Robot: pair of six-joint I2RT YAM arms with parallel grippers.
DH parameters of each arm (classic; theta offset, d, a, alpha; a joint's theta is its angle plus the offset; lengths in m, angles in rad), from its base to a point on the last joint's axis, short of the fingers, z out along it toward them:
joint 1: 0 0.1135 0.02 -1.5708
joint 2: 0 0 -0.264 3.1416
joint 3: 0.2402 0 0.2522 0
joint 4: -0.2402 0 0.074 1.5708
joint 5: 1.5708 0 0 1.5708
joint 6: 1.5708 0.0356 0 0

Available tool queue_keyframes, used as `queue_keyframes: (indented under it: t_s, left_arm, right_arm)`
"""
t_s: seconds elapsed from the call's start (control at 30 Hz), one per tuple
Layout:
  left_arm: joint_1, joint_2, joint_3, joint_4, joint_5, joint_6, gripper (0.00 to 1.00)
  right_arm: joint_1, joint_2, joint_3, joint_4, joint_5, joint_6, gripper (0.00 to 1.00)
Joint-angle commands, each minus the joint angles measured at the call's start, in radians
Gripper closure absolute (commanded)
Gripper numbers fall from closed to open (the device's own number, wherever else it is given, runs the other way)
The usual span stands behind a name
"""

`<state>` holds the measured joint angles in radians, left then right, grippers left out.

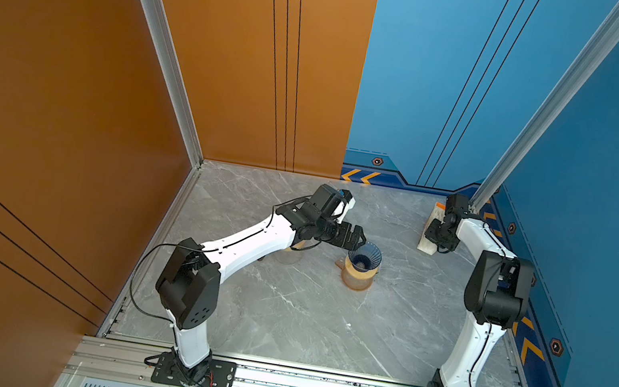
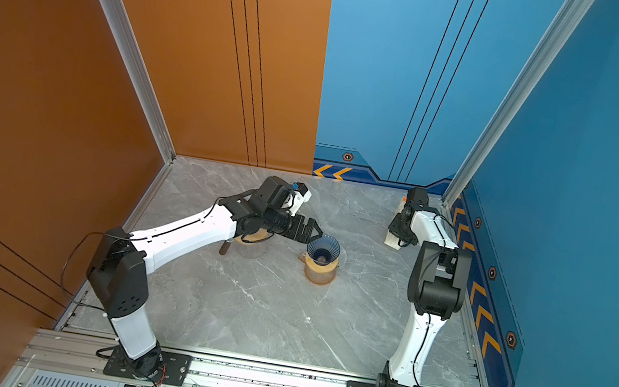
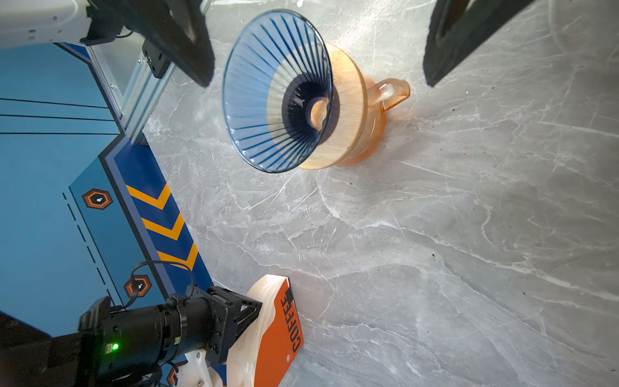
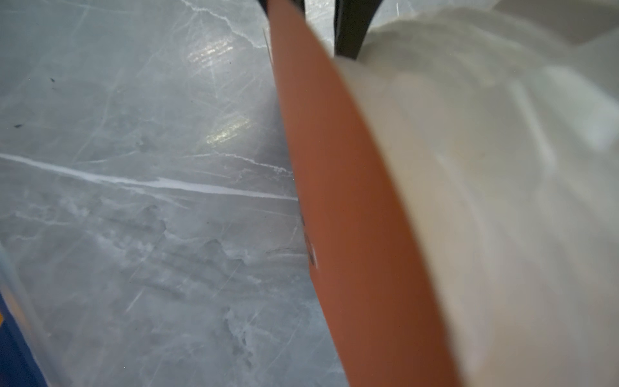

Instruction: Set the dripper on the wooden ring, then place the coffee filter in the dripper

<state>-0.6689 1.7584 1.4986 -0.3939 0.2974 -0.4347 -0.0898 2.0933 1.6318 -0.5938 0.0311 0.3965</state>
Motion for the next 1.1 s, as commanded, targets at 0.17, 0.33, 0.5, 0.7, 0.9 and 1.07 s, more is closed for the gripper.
queue_keyframes:
  t_s: [0.17,0.33,0.5,0.7,0.9,1.07]
  left_arm:
    - [-0.007,0.02,0.035,-0.028,0.023,-0.004,0.02]
    - [-0.008,0.02,0.035,-0.028,0.024,-0.004,0.02]
    - [-0.008,0.021,0.037,-0.026,0.024,-0.004,0.02]
    - [-0.01,0.019,0.04,-0.027,0.025,-0.004,0.02]
    - [-0.01,0.021,0.04,-0.028,0.022,-0.004,0.02]
    - [-0.01,0.021,0.042,-0.028,0.023,-0.004,0.02]
  right_arm:
    - [0.01,-0.013,-0.002,-0.023,0.014,-0.02,0.84]
    - [0.012,-0.082,-0.03,-0.023,0.033,-0.03,0.82]
    - [0.012,-0.114,-0.045,-0.023,0.055,-0.046,0.81]
    - [0.012,-0.094,-0.028,-0.015,0.064,-0.061,0.82]
    - [0.013,-0.051,0.003,-0.014,0.056,-0.064,0.82]
    - [0.016,-0.03,0.018,-0.011,0.053,-0.067,0.83]
